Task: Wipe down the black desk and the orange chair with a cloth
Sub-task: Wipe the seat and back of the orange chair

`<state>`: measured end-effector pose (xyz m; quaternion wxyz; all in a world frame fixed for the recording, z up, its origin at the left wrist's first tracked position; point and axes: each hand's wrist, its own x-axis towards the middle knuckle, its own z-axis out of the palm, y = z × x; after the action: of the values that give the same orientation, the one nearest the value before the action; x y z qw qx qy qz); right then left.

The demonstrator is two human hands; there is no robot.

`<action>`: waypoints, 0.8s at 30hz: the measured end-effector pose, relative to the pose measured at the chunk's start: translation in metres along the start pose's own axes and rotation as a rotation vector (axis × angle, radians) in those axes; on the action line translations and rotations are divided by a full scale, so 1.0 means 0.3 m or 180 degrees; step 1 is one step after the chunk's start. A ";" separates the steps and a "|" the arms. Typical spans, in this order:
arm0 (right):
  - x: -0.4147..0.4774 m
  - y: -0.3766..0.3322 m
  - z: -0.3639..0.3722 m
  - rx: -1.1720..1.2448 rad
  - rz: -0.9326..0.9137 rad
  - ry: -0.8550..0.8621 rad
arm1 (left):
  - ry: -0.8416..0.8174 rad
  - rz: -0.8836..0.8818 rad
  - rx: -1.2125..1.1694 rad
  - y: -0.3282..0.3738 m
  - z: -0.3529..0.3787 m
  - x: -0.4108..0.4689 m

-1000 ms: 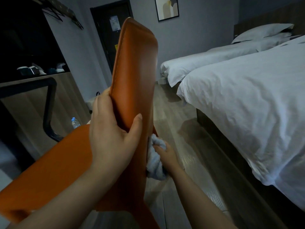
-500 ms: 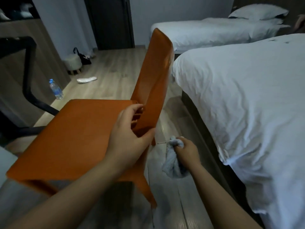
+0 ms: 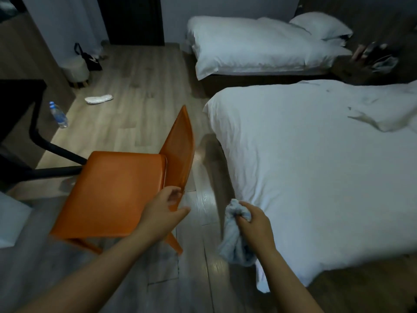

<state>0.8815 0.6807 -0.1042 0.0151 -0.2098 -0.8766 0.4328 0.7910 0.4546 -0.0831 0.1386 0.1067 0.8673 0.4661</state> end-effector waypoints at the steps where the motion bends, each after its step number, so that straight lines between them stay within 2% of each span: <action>1: -0.019 -0.036 -0.067 -0.0051 -0.0013 -0.0075 | -0.0021 -0.0025 0.0023 0.080 -0.015 -0.011; 5: -0.022 -0.179 -0.341 -0.0044 -0.0197 0.0264 | 0.0069 0.0092 0.0172 0.364 -0.049 -0.027; 10: 0.022 -0.300 -0.560 -0.0394 -0.0288 0.0231 | 0.0157 0.0156 0.0293 0.563 -0.057 0.026; 17: 0.284 -0.374 -0.622 -0.0379 -0.0631 0.0177 | 0.0079 -0.0047 0.0484 0.572 -0.064 0.223; 24: 0.692 -0.435 -0.591 -0.0520 -0.0796 -0.0030 | 0.0254 -0.0162 0.0342 0.569 -0.087 0.612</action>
<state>0.6828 0.8231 0.0743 0.0477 -0.0976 -0.9282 0.3558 0.6192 0.5845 0.0478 0.1098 0.0732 0.8983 0.4191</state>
